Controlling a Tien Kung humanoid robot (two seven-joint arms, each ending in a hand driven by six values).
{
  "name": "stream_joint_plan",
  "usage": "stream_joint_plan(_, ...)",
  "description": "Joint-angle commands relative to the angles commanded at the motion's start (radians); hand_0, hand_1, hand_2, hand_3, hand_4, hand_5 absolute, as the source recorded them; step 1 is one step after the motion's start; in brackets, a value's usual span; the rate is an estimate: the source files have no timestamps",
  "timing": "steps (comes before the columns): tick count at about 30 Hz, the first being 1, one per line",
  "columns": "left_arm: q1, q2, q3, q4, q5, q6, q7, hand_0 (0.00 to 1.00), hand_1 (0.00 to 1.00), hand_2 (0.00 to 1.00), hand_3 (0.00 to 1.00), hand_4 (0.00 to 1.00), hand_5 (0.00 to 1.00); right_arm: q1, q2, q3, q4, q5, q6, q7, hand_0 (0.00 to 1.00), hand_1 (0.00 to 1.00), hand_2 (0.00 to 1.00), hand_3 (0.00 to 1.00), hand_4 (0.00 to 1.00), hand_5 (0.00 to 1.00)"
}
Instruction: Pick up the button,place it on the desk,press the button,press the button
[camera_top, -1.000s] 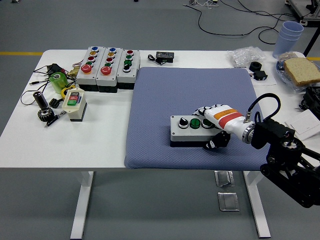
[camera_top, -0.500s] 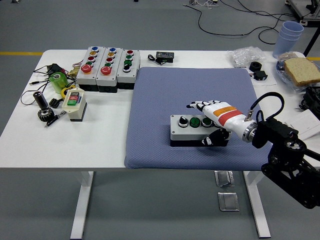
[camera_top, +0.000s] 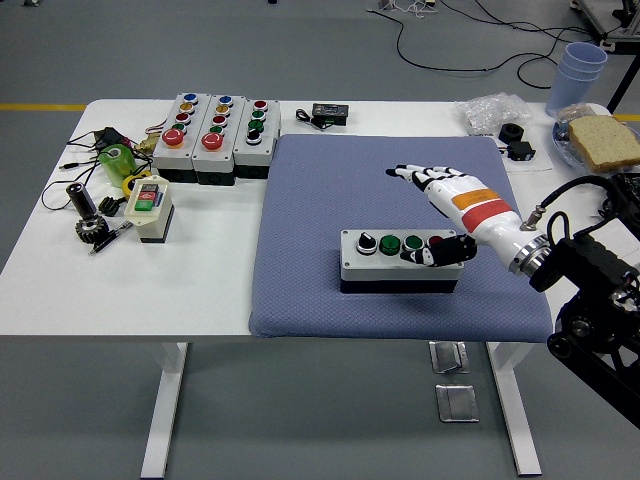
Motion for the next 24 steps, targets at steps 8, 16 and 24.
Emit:
stream_joint_plan(8,-0.002,0.001,0.004,0.0,0.002,0.001,0.0,0.651,0.646,0.642,0.545,0.312,0.851,-0.052,-0.041,0.082,0.054,0.052,0.022,-0.054,0.334,0.23,0.425,0.711,0.848,0.296)
stream_joint_plan(16,0.001,0.0,0.001,0.0,0.008,0.001,0.0,0.651,0.646,0.642,0.545,0.31,0.847,-0.096,-0.042,0.12,0.07,0.072,0.126,-0.115,0.238,0.155,0.358,0.697,0.811,0.316)
stream_joint_plan(24,0.008,-0.001,0.003,0.0,0.017,0.0,0.0,0.651,0.646,0.643,0.546,0.31,0.85,-0.13,-0.054,0.129,0.083,0.083,0.186,-0.142,0.135,0.007,0.25,0.67,0.809,0.357)
